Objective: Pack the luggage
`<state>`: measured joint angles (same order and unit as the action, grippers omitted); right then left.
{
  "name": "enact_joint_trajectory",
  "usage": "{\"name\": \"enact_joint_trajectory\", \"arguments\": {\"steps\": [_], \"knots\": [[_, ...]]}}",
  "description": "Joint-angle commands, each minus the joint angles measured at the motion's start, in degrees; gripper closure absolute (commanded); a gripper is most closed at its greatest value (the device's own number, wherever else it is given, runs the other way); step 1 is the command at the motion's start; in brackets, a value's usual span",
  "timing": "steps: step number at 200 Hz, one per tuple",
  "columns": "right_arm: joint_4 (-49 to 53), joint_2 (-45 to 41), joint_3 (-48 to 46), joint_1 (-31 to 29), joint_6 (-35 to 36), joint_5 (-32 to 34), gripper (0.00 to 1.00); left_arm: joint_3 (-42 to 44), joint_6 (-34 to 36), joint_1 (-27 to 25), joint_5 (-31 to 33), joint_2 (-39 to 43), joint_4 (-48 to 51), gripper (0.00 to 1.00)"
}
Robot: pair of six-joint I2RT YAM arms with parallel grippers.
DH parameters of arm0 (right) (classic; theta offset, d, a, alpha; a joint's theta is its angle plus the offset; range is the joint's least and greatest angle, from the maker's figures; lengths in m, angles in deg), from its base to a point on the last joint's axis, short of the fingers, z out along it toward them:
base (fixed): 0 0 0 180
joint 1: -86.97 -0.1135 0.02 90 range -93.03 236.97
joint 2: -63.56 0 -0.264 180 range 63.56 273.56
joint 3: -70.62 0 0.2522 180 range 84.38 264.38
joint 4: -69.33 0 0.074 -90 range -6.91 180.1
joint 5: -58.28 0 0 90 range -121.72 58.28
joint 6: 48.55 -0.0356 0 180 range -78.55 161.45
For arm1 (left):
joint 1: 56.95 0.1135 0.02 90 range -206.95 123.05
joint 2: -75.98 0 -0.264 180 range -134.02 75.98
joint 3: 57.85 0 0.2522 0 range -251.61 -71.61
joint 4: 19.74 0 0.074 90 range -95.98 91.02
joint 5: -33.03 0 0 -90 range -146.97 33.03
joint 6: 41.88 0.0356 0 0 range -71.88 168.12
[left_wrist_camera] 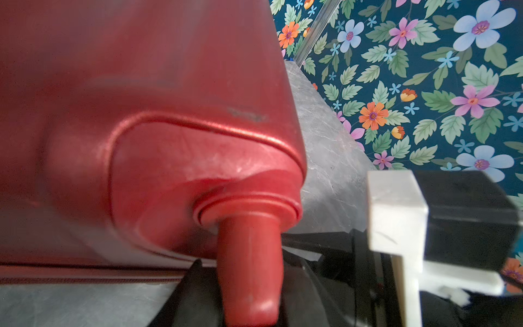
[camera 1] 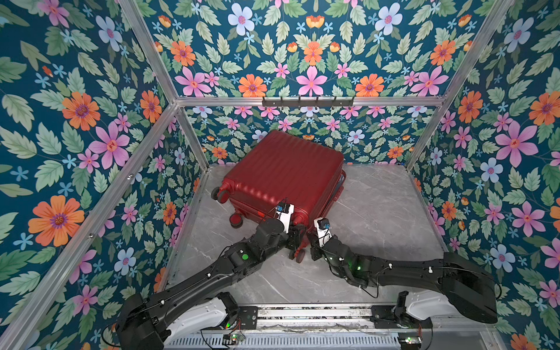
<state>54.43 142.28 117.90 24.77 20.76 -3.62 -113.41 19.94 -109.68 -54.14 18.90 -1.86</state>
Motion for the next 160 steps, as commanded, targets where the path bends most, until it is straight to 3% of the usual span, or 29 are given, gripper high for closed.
{"name": "enact_joint_trajectory", "arguments": {"steps": [1, 55, 70, 160], "knots": [[0.41, -0.67, -0.8, 1.02, -0.37, 2.57, 0.81, -0.21, 0.59, 0.08, 0.07, 0.61, -7.9, 1.0], [-0.29, 0.4, 0.22, 1.19, 1.6, -1.15, 0.92, -0.15, 0.5, 0.08, 0.16, 0.61, -7.9, 1.0], [-0.3, 0.65, 0.41, 1.16, 1.55, -1.33, 1.0, -0.01, 0.43, 0.08, 0.25, 0.74, -7.81, 1.0], [-1.44, -0.13, -1.88, 5.58, -1.22, -1.6, 1.0, 0.27, 0.32, 0.04, -0.06, 2.58, -5.76, 1.0]]}}
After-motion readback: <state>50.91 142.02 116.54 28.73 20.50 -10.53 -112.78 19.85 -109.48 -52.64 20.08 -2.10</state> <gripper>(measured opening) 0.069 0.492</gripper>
